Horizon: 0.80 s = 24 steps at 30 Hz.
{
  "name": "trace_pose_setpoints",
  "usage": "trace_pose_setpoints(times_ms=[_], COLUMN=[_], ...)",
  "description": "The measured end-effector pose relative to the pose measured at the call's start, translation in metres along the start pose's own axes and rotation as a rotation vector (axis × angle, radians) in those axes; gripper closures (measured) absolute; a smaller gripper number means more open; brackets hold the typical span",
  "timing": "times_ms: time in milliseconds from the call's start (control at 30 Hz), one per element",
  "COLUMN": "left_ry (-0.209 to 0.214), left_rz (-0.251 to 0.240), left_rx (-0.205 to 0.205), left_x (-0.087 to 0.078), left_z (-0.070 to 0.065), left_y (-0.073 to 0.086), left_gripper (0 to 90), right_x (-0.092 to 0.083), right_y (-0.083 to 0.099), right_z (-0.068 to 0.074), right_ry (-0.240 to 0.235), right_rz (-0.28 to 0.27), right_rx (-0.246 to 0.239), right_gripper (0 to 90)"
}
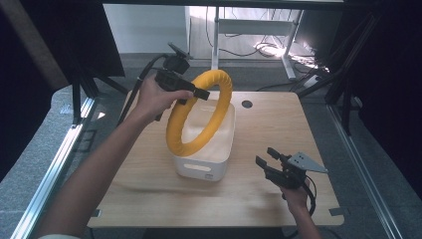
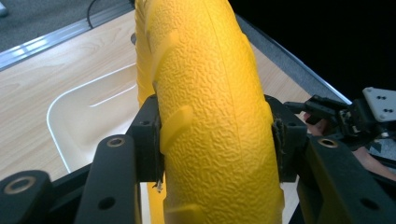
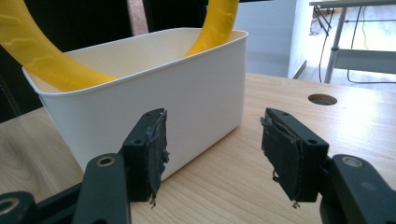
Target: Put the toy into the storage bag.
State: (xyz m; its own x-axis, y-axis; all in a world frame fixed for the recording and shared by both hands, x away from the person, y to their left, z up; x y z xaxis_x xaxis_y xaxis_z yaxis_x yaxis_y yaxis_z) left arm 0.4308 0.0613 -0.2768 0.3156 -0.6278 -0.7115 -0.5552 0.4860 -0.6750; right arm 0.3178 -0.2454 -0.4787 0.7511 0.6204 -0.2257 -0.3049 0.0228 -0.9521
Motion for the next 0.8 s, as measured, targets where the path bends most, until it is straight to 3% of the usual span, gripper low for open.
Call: trace_pose_setpoints(times_ms=[167,500,700,800], left_ry=[0.001,0.006,0.013,0.018], left_rz=[0.038,0.050,0.082,0.070], left_rx=[0.014,0.012,0.012,0.007], left_x=[0.016,0.028,0.046,0.046], left_z=[0.002,0.003,0.006,0.005], left_y=[0.004,0.010,0.021,0.021], left_gripper=[48.9,48.9,48.9,48.8], right_x=[0.000,0.000,0.001,0.001], right_y=[0.000,0.002,0.003,0.003], right_z=[0.000,-0.001,-0.001,-0.002], right_ry=[0.000,0.001,0.001,0.003], right_rz=[0.004,0.006,0.008,0.006], right_rx=[-0.003,0.000,-0.002,-0.005], right_gripper=[40.4,40.4,40.3,40.1])
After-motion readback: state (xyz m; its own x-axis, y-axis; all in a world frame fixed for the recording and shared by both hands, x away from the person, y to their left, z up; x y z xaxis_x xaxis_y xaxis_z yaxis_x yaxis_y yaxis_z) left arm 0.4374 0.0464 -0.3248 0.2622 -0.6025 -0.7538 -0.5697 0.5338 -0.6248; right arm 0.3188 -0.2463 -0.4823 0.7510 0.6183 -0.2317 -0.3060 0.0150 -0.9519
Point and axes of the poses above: each handheld gripper's, and its own axes: x roughly forward along the jaws, y roughly out of its underside, z roughly to its left, the point moved 4 cm from there along x, roughly forward along the jaws, and after that the axes turned 6 degrees about x, right-handed, at the moved point
